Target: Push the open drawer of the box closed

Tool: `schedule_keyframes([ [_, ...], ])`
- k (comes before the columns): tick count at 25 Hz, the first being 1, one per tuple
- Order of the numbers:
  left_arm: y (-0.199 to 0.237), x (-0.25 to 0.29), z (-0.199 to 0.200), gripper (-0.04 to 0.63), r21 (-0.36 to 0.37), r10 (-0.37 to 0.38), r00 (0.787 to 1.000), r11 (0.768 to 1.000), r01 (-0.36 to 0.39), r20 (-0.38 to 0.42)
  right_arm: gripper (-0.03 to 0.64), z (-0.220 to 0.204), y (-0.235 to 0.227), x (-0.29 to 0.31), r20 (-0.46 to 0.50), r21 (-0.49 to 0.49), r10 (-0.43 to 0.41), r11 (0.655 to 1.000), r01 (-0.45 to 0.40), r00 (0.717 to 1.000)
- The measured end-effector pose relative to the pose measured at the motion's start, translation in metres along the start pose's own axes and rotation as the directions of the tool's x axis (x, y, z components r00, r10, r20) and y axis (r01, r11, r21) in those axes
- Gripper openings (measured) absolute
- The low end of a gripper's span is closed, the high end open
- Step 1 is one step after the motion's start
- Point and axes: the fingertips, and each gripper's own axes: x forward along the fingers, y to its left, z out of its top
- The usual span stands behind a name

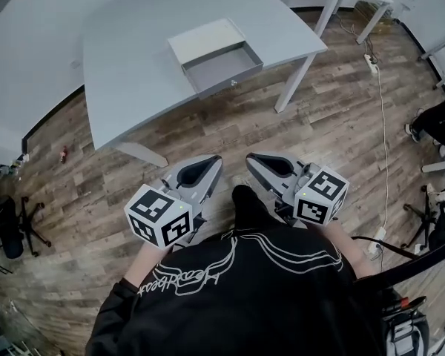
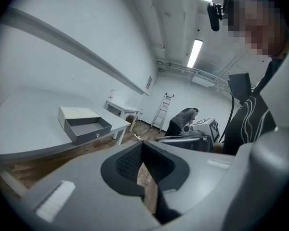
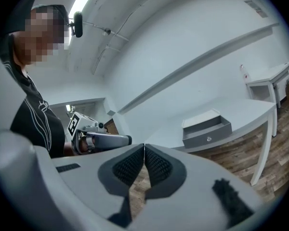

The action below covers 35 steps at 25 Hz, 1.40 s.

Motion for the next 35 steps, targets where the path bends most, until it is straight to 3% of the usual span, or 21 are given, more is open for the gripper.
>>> schedule_keyframes([
  [5,0.051,0.035,0.003,0.008,-0.060,0.040,0.998,0.997,-0.042,-0.040,0.011,0.012,-0.055,0.032,-0.016,0.032,0.004,0.999,-0.004,1.000],
  [10,0.089,0.081,0.007,0.008,-0.099,0.033,0.998,0.994,-0.038,-0.057,0.011,0.007,-0.114,0.059,-0.079,0.042,-0.003,0.999,0.006,0.997],
  [17,0.128,0.100,-0.005,0.008,-0.159,0.041,0.994,0.986,-0.056,-0.097,0.011,-0.001,-0.156,0.094,-0.144,0.014,-0.005,1.000,0.007,0.990],
  [21,0.145,0.109,-0.007,0.008,-0.185,0.051,0.993,0.980,-0.069,-0.103,0.016,-0.014,-0.194,0.108,-0.202,-0.034,-0.084,0.996,0.078,0.976],
  [24,0.153,0.113,-0.013,0.008,-0.205,0.056,0.991,0.976,-0.079,-0.119,0.068,-0.027,-0.220,0.119,-0.245,-0.075,-0.145,0.989,0.130,0.959],
  [30,0.168,0.120,-0.020,0.008,-0.236,0.061,0.990,0.968,-0.091,-0.131,0.094,-0.037,-0.259,0.139,-0.270,-0.167,-0.237,0.966,0.197,0.933],
  [35,0.176,0.121,-0.020,0.008,-0.247,0.061,0.990,0.965,-0.092,-0.131,0.094,-0.045,-0.270,0.156,-0.303,-0.196,-0.252,0.960,0.199,0.919],
])
